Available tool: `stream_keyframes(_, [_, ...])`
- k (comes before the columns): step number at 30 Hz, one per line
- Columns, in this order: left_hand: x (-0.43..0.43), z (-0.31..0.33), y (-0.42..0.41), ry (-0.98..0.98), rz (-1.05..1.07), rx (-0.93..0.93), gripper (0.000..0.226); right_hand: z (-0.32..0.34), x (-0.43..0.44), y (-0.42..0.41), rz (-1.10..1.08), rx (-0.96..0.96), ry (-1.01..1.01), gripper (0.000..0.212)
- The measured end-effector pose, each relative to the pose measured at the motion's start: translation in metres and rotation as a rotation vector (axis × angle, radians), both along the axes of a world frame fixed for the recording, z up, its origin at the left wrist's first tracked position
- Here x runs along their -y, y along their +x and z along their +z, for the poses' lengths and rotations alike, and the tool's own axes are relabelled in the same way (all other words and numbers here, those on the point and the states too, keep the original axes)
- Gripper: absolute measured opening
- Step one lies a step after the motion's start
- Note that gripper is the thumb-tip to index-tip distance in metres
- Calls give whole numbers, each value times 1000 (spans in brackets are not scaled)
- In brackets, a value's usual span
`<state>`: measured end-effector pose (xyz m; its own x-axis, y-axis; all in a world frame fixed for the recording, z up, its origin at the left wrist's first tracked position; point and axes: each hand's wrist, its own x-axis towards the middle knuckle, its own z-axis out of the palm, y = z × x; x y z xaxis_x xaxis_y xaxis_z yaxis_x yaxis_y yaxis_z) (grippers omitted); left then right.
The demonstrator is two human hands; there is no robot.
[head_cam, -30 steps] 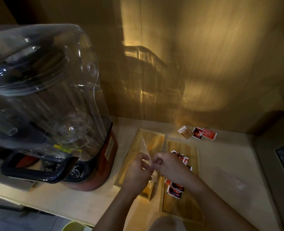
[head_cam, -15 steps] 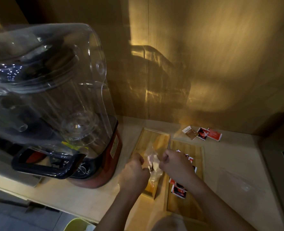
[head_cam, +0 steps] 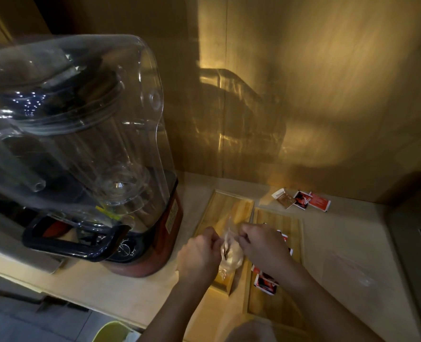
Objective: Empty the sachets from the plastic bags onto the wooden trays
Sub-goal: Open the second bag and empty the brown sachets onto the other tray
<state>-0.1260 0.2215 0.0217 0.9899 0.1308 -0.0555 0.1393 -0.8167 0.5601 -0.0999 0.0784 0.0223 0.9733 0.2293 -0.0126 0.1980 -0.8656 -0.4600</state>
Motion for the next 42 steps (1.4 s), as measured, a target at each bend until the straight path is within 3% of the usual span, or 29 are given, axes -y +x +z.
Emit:
stream_keyframes(8, [-11,4,4,34,153,87,11,6,13,0,-233,-68,55,12])
stream_keyframes(13, [-5,1,6,30,-9,117,21,6,8,-1,-58,-41,42,4])
stream_keyframes(17, [-8,0,8,30,-8,108,11,8,9,-1,-56,10,27,26])
stream_keyframes(23, [-18,8,14,-40,107,164,11,12,15,2,-210,-13,47,29])
stream_keyframes(25, [-15,12,12,-51,107,148,24,12,11,3,-253,-20,57,31])
stream_keyframes(28, [-9,19,4,-113,-28,10,55,11,7,5,-330,-54,109,32])
stream_keyframes(30, [-4,21,-2,-95,-187,-108,63,11,9,9,-359,-102,129,31])
stream_keyframes(34, [1,19,-6,202,-365,-119,26,8,11,15,-337,-112,186,9])
stream_keyframes(36, [-4,18,-5,218,-352,-54,19,6,12,17,-262,-92,259,49])
stream_keyframes(38, [-10,19,-3,213,-347,2,19,7,16,21,-197,-112,252,62])
stream_keyframes(42, [-25,23,3,215,-304,37,17,11,21,30,-91,-144,205,15])
